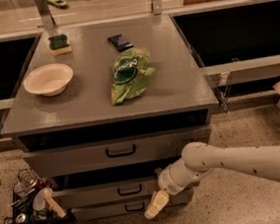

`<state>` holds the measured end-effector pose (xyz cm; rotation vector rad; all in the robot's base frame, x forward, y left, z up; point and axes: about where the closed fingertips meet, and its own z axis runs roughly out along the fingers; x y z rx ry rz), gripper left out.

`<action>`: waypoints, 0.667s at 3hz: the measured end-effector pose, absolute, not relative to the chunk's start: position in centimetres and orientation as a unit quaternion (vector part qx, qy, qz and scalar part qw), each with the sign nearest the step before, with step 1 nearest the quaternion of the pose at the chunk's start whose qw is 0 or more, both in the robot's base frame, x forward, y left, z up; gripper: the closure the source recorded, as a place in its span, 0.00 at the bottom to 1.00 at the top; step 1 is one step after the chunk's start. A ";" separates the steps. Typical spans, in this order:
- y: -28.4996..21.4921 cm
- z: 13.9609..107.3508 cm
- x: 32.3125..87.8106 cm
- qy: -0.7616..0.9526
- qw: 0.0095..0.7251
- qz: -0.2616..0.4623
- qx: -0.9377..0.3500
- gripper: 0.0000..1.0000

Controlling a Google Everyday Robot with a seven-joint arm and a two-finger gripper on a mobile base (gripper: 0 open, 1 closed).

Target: Open middle drawer

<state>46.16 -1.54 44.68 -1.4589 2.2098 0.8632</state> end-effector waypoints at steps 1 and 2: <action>-2.4 45.6 44.2 0.766 0.174 0.329 -0.523 0.00; -4.6 47.7 40.3 0.739 0.175 0.362 -0.541 0.00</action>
Offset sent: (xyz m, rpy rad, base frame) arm -0.1008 -0.0520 0.0619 0.1792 0.0334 0.1739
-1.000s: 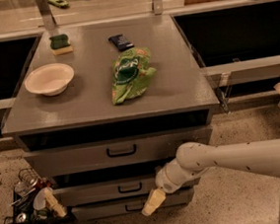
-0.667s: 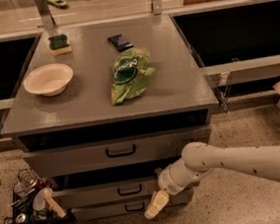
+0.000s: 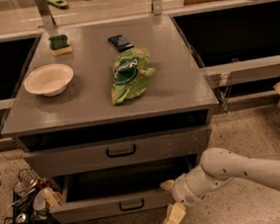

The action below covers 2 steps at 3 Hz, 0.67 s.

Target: Open middle drawer

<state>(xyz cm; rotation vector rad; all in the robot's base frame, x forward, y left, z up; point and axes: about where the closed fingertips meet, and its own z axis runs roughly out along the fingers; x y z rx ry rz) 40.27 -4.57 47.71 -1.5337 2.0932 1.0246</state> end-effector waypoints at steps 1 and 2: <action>-4.6 47.7 40.3 0.739 0.175 0.362 -0.541 0.00; -4.6 47.4 41.0 0.752 0.179 0.338 -0.537 0.00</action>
Offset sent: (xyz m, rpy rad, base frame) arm 0.0276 -0.0048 -0.0067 -0.1334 -0.0853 -0.1171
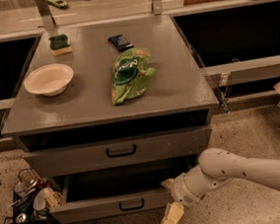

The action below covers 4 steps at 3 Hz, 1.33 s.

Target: Open middle drawer

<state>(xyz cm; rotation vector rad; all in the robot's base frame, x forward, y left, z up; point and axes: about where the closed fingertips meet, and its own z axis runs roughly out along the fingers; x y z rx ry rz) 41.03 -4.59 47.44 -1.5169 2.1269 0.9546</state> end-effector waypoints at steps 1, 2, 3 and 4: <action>-4.4 47.3 42.5 0.768 0.187 0.303 -0.532 0.00; -4.2 47.1 42.6 0.768 0.186 0.305 -0.531 0.00; -2.2 45.1 42.4 0.762 0.170 0.333 -0.529 0.00; -2.1 45.0 42.4 0.762 0.170 0.333 -0.529 0.00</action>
Offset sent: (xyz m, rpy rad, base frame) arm 0.0120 0.0012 -0.0010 -0.0478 -0.0346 -0.0333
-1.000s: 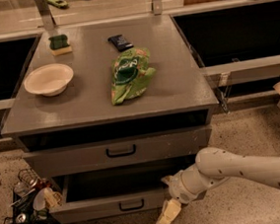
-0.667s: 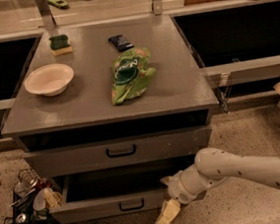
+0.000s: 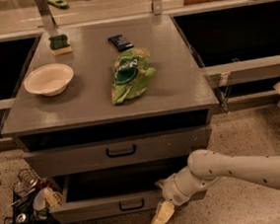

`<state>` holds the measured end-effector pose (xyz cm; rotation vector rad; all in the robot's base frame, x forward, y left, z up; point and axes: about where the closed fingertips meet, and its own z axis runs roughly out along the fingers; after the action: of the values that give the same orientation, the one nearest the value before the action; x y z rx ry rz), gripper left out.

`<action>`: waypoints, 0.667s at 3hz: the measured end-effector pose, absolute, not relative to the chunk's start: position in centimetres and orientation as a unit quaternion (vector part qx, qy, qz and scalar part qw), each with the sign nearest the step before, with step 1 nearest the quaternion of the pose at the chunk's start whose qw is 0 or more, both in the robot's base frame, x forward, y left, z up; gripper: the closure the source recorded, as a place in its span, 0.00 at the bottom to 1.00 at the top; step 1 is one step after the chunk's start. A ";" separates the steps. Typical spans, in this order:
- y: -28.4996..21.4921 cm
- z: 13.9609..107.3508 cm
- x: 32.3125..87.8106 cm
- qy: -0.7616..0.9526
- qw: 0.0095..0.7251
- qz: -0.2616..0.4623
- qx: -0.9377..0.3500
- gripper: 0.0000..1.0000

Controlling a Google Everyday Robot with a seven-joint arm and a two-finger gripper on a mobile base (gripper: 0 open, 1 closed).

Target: Open middle drawer

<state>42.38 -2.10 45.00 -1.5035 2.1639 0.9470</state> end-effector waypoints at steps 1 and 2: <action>-2.3 46.5 41.5 0.747 0.176 0.362 -0.528 0.00; -2.4 48.0 40.1 0.729 0.171 0.389 -0.536 0.00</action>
Offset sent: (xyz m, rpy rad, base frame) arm -0.0361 -0.0078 0.0504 0.1576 0.0701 0.1083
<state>40.15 -2.39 47.99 -1.5216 2.0718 1.1060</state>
